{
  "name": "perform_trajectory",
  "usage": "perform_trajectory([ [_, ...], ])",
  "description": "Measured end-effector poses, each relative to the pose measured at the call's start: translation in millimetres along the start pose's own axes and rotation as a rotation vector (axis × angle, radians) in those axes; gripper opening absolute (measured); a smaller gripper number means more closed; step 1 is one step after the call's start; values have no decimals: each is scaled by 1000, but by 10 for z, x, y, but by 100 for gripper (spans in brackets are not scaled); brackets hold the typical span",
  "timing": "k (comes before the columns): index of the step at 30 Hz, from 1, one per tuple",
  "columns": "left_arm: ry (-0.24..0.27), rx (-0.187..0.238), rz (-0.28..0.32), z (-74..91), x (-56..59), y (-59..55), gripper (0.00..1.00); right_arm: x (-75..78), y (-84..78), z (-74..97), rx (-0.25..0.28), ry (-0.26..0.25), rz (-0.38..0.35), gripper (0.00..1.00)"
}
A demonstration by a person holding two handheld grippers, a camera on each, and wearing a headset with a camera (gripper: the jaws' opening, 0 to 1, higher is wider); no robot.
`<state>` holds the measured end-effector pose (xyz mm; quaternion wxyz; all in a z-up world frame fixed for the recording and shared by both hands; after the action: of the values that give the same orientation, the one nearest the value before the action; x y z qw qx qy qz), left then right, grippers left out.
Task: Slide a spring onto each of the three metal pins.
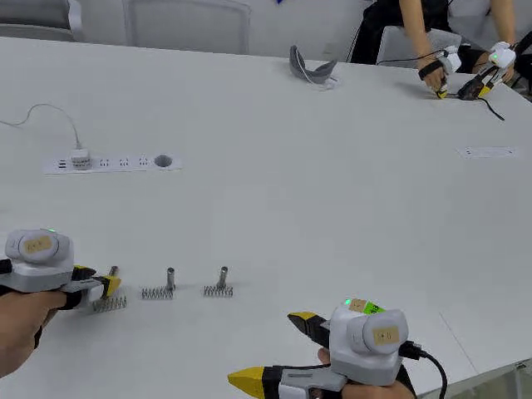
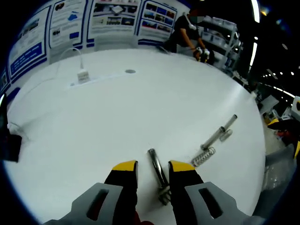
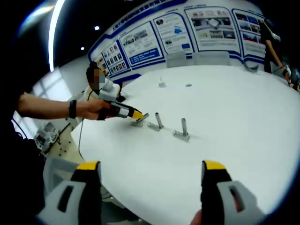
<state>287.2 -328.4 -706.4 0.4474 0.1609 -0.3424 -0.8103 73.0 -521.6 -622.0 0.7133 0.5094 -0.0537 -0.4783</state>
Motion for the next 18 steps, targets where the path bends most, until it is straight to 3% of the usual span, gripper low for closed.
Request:
perform_trajectory([
  [12, 28, 5, -8, -110, -1, 29, 16, -4, -37, 44, -4, -6, -15, 89],
  [18, 48, 9, -90, -148, 13, 39, 12, 0, -21, 26, 2, -2, -19, 89],
])
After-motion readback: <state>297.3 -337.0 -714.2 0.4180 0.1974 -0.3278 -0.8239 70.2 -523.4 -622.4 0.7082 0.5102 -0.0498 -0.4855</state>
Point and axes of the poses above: the centre of the closed fingertips' face, and the gripper's own axes: z roughly backward along the fingers, x roughly to its right, y roughly out of its top, the point moved 2 cm from there along z, roughly backward along the fingers, and after that the axes turned 12 degrees about y, right-handed, at the moved point
